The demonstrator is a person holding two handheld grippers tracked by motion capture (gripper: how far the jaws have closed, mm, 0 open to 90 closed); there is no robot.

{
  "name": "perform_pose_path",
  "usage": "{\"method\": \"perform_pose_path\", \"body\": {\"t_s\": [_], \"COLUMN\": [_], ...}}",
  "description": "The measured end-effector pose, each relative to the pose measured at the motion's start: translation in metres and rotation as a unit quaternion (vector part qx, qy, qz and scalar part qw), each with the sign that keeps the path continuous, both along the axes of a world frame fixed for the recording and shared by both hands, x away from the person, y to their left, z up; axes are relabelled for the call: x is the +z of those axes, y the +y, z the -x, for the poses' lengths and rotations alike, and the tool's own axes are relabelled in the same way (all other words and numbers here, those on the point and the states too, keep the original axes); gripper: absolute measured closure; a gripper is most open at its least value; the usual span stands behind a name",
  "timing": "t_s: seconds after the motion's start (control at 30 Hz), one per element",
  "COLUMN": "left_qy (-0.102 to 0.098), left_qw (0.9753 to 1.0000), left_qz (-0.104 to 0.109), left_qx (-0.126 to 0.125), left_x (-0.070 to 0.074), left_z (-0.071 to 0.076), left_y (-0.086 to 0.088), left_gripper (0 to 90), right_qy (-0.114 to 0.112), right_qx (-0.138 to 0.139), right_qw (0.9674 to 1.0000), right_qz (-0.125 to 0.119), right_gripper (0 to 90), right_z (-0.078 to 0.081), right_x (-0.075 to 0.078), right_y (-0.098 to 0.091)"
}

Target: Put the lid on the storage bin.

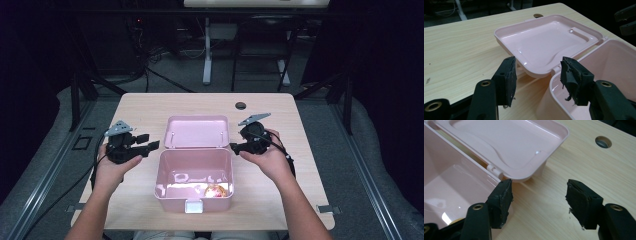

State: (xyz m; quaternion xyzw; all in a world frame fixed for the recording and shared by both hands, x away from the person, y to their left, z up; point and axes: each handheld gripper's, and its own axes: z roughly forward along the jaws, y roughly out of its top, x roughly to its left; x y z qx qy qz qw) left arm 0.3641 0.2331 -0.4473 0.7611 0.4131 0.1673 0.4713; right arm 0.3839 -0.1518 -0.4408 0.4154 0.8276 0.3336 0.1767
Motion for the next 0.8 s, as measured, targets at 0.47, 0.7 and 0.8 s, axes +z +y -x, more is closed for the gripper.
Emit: {"method": "perform_pose_path", "body": {"t_s": [0.47, 0.7, 0.8], "left_qy": [0.041, 0.062, 0.071], "left_qw": [0.9987, 0.997, 0.9961], "left_qz": [0.017, 0.008, 0.004], "left_qx": [0.024, 0.045, 0.051], "left_x": [0.003, -0.007, -0.011], "left_z": [-0.031, -0.048, -0.056], "left_y": [0.001, -0.005, -0.01], "left_gripper": [52.1, 51.9, 52.1], "right_qy": [0.037, 0.042, 0.043], "right_qx": [-0.018, -0.029, -0.037], "right_qw": [0.9974, 0.9949, 0.9933], "right_qz": [-0.059, -0.087, -0.1], "right_gripper": [46.7, 49.8, 50.1], "right_z": [-0.017, -0.025, -0.032], "right_x": [-0.006, -0.006, -0.009], "right_y": [0.002, 0.001, 0.002]}}
